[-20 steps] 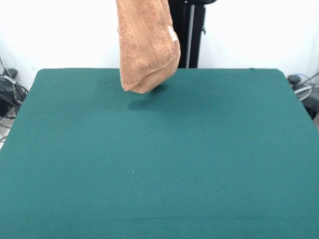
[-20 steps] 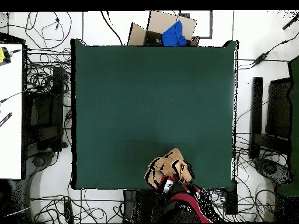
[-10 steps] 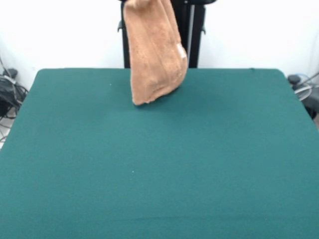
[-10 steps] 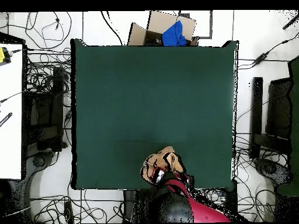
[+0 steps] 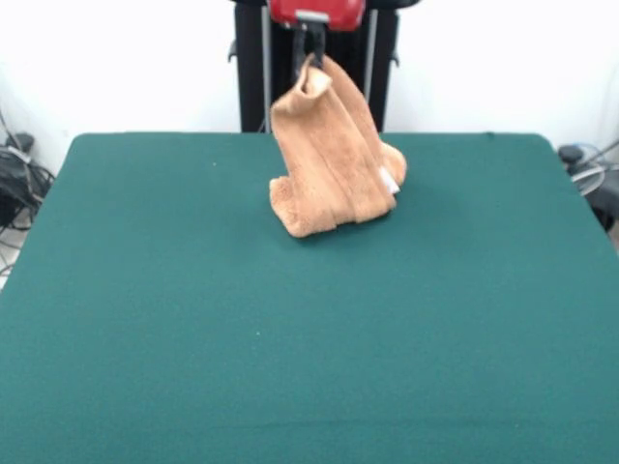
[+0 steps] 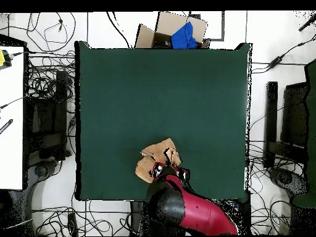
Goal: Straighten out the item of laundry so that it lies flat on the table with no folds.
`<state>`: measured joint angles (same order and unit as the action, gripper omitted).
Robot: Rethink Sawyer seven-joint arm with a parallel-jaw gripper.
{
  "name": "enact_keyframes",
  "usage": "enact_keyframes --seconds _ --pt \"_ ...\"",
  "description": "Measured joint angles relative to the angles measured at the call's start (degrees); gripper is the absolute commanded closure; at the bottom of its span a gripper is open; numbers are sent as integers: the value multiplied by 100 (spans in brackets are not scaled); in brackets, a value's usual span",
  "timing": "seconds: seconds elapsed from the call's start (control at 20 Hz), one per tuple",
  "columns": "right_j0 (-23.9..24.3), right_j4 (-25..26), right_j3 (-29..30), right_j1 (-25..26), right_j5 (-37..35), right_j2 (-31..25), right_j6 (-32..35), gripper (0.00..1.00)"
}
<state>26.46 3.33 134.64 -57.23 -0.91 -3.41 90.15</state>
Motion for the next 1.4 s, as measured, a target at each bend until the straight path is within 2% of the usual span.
enact_keyframes --seconds 0.05,0.2,0.75,1.4 --pt "-90 0 0 165 90 -1 0 100" --pt "-177 0 -1 214 20 -1 0 100" --pt "-462 -44 -123 174 -274 1 0 100" --pt "-852 -198 -652 429 -275 17 0 100"
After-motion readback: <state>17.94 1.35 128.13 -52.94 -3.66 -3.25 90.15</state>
